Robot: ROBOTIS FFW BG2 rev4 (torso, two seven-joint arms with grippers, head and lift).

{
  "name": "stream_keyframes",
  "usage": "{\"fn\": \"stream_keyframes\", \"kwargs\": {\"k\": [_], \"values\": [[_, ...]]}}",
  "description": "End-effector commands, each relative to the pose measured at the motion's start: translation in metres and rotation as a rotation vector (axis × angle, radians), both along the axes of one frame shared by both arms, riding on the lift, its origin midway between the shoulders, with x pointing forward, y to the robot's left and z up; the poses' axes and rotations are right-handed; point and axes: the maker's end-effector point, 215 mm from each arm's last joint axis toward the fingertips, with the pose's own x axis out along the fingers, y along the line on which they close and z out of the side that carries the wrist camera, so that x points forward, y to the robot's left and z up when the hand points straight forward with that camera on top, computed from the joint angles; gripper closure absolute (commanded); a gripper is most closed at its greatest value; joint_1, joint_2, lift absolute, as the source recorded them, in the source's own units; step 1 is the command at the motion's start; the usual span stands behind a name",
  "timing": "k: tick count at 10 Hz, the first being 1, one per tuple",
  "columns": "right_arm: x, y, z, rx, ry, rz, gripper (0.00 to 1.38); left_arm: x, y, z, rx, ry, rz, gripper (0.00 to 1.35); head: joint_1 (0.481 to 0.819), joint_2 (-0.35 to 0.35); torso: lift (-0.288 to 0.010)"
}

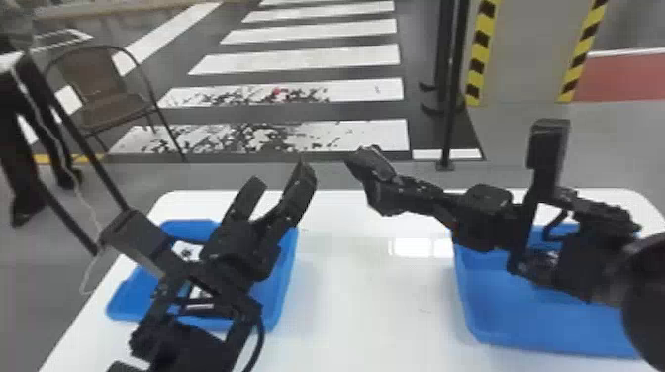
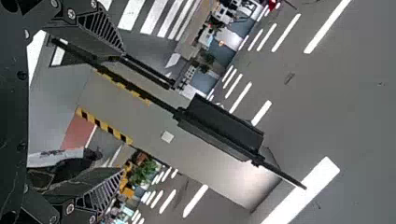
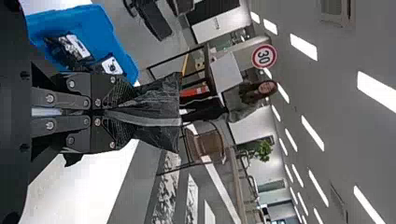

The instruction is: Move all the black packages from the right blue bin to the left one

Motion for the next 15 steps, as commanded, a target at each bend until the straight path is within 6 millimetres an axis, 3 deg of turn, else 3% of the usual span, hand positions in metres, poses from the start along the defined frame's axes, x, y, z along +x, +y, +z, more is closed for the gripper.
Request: {"fn": "stream_keyframes", "kwargs": {"k": [1,4,8,11,12,13,15], "values": [[-0.009,0.014,0.008,0.017,-0.005,0.036,1.12,0.001,0.0,-0.013,0.028,0.035,-0.002,0.16,0.623,0.213,-0.154],[-0.02,0.035,0.011,0.031,-0.006,0.086,1.12,0.0,-0.018,-0.011,-0.016,0.04,-0.043,0.16,0.631,0.234,-0.154],[-0.029,0.048,0.013,0.043,-0.005,0.115,1.12,-0.01,-0.053,0.011,-0.128,0.003,-0.139,0.16,0.63,0.224,-0.154],[-0.052,0.074,0.007,0.057,0.022,0.182,1.12,-0.007,-0.047,0.002,-0.094,0.022,-0.112,0.18,0.633,0.234,-0.154],[-0.052,0.074,0.008,0.06,0.022,0.183,1.12,-0.005,-0.041,-0.001,-0.058,0.022,-0.086,0.59,0.64,0.251,-0.154],[-0.051,0.074,0.01,0.066,0.017,0.182,1.12,-0.006,-0.043,-0.009,-0.068,0.055,-0.086,1.26,0.643,0.262,-0.154],[-0.049,0.073,0.014,0.077,0.009,0.178,1.12,-0.007,-0.046,-0.013,-0.073,0.072,-0.098,1.22,0.648,0.264,-0.154]]}}
